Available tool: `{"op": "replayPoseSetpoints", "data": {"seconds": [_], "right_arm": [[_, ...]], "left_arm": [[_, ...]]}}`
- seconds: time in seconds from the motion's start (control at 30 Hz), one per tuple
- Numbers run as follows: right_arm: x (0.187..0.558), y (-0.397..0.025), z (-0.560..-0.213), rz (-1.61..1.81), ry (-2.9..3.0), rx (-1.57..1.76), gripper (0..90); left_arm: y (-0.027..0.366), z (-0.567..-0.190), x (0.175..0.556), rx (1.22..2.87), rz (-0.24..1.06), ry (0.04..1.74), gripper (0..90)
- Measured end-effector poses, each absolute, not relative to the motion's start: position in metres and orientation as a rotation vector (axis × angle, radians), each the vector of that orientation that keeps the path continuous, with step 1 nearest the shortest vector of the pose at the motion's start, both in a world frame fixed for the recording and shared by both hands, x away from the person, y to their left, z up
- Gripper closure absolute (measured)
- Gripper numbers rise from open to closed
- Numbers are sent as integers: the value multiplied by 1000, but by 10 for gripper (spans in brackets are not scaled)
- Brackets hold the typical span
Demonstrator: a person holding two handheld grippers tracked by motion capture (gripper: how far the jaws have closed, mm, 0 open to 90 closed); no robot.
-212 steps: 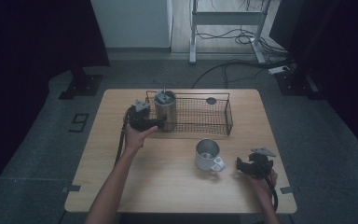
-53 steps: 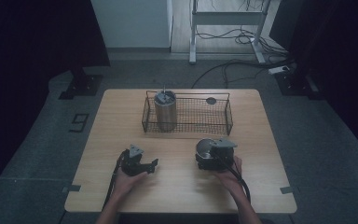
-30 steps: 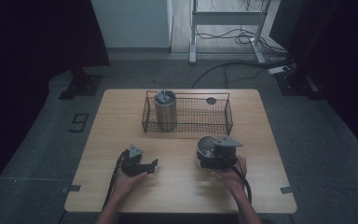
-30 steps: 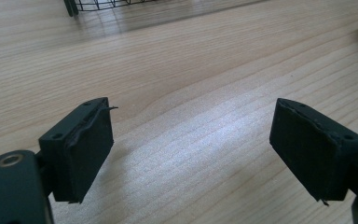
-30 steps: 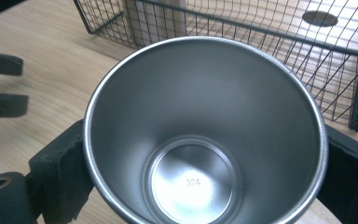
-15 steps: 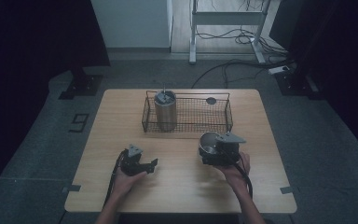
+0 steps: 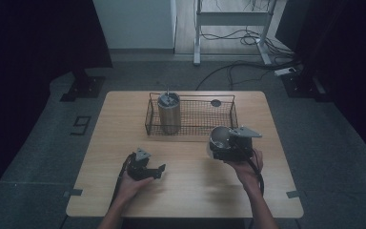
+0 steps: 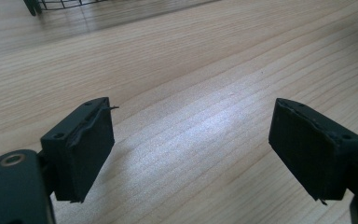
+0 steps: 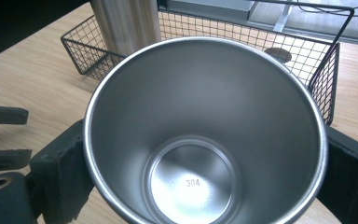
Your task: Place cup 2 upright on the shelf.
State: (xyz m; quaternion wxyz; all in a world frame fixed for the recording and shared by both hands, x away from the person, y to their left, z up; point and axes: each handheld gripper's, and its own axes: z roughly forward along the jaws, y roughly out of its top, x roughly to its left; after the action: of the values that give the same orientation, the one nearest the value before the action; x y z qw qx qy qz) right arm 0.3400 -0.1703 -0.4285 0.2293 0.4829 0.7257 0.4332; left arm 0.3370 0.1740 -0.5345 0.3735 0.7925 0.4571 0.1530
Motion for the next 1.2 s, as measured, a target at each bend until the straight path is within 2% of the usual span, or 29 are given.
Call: {"op": "replayPoseSetpoints", "data": {"seconds": [1.2], "right_arm": [[376, -168, -397, 1230, 2002, 1303, 69]], "left_arm": [[177, -537, 335, 2036, 358, 1190, 143]]}}
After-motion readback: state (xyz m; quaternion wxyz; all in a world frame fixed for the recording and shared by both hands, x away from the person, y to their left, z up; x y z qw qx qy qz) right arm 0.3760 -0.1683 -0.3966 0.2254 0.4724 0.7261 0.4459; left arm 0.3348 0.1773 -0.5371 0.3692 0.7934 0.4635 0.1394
